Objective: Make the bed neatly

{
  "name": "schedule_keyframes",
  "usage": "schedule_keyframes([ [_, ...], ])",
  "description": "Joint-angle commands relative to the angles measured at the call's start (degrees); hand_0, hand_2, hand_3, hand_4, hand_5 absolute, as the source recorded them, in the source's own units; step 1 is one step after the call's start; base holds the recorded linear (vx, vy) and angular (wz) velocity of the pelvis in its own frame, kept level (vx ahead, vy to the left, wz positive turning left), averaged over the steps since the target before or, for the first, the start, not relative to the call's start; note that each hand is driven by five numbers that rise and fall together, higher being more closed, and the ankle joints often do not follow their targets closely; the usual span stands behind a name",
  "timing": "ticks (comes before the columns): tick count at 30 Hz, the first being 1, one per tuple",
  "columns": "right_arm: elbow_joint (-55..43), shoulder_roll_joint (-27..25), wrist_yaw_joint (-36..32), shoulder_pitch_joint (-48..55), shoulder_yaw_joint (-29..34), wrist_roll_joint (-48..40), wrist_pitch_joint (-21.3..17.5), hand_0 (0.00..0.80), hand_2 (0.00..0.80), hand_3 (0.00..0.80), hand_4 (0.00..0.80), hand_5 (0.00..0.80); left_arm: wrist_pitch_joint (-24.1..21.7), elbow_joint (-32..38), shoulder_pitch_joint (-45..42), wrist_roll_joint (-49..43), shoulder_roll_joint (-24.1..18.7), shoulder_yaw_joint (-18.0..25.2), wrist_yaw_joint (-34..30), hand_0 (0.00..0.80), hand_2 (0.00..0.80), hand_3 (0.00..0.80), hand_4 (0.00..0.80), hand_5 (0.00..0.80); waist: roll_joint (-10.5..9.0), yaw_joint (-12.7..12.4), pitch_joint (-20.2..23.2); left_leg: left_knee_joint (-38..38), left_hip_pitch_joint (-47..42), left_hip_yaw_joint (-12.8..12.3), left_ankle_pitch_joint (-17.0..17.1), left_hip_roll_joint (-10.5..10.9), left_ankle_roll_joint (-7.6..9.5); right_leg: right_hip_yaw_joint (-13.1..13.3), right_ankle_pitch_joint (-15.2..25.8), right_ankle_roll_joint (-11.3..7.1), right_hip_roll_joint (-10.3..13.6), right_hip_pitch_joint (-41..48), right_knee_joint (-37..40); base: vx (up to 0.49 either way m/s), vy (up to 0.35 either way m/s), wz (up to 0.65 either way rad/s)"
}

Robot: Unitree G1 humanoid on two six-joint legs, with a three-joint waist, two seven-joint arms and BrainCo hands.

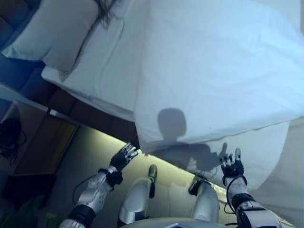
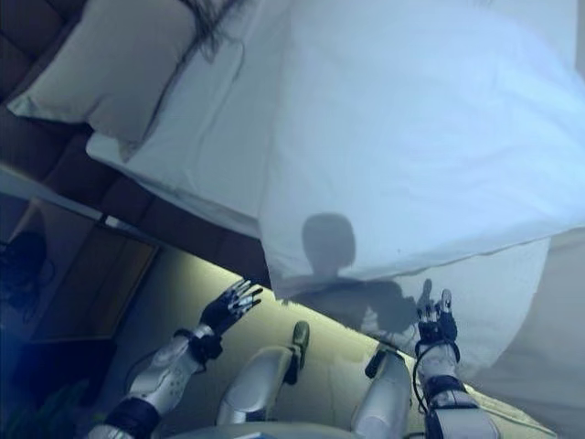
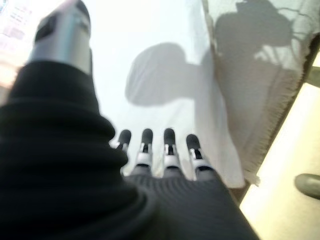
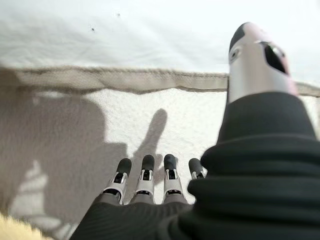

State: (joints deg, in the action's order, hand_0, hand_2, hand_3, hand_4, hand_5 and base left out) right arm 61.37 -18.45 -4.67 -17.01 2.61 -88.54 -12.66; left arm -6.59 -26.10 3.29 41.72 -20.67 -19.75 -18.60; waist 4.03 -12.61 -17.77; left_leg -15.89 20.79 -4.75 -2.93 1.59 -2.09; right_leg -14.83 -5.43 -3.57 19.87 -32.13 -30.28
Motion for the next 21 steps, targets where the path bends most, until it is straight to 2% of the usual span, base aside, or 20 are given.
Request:
schedule_keyframes([
  [1, 0.1, -3.7, -2.8, -3.8, 1.8, -1.7, 0.2, 0.0, 0.0, 0.0, 0.0, 0.0, -3.9, 5.5, 2.1, 3.2, -0.6, -0.2, -0.1, 0.0, 0.0, 0.0, 0.0, 0.0, 0.31, -2.4, -3.2, -7.0, 7.7, 1.6, -1.2, 0.2, 3.22, 0.3, 14.4, -7.69, 3.2, 1.0, 10.2, -0.099, 0.106, 0.08],
  [3, 0.5, -5.3, -4.0, -6.1, 1.8, -2.1, 0.9, 0.0, 0.0, 0.0, 0.0, 0.0, -4.4, 5.9, 2.6, 4.0, -0.9, -0.7, 0.1, 0.0, 0.0, 0.0, 0.0, 0.0, 0.81, -2.7, -3.9, -8.9, 9.9, 1.8, -1.7, 0.7, 3.44, 0.9, 14.3, -7.49, 3.3, -1.2, 8.3, -0.05, 0.08, 0.07],
  [4, 0.4, -5.9, -4.2, -6.9, 2.0, -2.1, 1.4, 0.0, 0.0, 0.0, 0.0, 0.0, -4.8, 5.7, 2.5, 4.3, -1.1, -0.9, 0.4, 0.0, 0.0, 0.0, 0.0, 0.0, 1.12, -2.9, -3.9, -9.7, 10.2, 2.6, -3.3, 0.8, 3.21, 1.8, 12.9, -8.35, 2.8, -1.7, 6.9, 0.015, 0.046, 0.0],
  [5, 0.4, -6.4, -4.6, -7.6, 2.1, -2.3, 1.8, 0.0, 0.0, 0.0, 0.0, 0.0, -5.2, 5.4, 2.4, 4.4, -1.1, -1.1, 0.5, 0.0, 0.0, 0.0, 0.0, 0.0, 1.21, -3.1, -4.0, -10.2, 11.0, 2.7, -3.3, 0.9, 3.29, 2.1, 12.8, -8.31, 2.7, -2.6, 6.2, 0.029, 0.032, -0.02],
  [10, 1.1, -9.3, -5.8, -10.4, 3.6, -0.2, 4.2, 0.0, 0.0, 0.0, 0.0, 0.0, -6.5, 5.0, 2.4, 5.2, -2.0, -1.8, 0.1, 0.0, 0.0, 0.0, 0.0, 0.0, 1.19, -3.4, -4.6, -11.1, 12.8, 2.6, -3.2, 1.4, 3.35, 2.3, 12.2, -8.32, 2.1, -3.9, 5.2, -0.052, -0.006, 0.02],
  [13, 1.4, -11.3, -5.2, -12.4, 4.1, 0.0, 5.8, 0.0, 0.0, 0.0, 0.0, 0.0, -6.7, 4.8, 2.7, 5.2, -2.6, -1.7, -0.6, 0.0, 0.0, 0.0, 0.0, 0.0, 1.02, -3.8, -4.8, -14.0, 14.2, 2.1, -4.5, 1.4, 3.59, 2.2, 11.3, -7.84, 2.2, -4.8, 2.7, -0.073, -0.06, 0.01],
  [18, 2.0, -12.8, -5.0, -13.0, 5.4, 0.9, 7.9, 0.0, 0.0, 0.0, 0.0, 0.0, -4.3, 5.7, 1.4, 5.6, -3.8, -1.2, -1.4, 0.0, 0.0, 0.0, 0.0, 0.0, 1.16, -4.2, -3.7, -20.9, 15.3, 1.7, -8.2, 1.7, 4.29, 3.0, 8.3, -6.83, 3.2, -6.2, -5.8, 0.057, -0.012, 0.05],
  [21, 2.4, -12.4, -4.0, -12.4, 6.1, 1.7, 9.6, 0.0, 0.0, 0.0, 0.0, 0.0, -2.3, 5.6, 0.9, 6.1, -3.9, -0.7, -1.4, 0.0, 0.0, 0.0, 0.0, 0.0, 1.62, -3.7, -3.4, -22.7, 15.9, 2.1, -8.5, 1.7, 4.61, 4.5, 7.7, -6.69, 3.1, -7.6, -8.9, 0.152, 0.009, 0.04],
])
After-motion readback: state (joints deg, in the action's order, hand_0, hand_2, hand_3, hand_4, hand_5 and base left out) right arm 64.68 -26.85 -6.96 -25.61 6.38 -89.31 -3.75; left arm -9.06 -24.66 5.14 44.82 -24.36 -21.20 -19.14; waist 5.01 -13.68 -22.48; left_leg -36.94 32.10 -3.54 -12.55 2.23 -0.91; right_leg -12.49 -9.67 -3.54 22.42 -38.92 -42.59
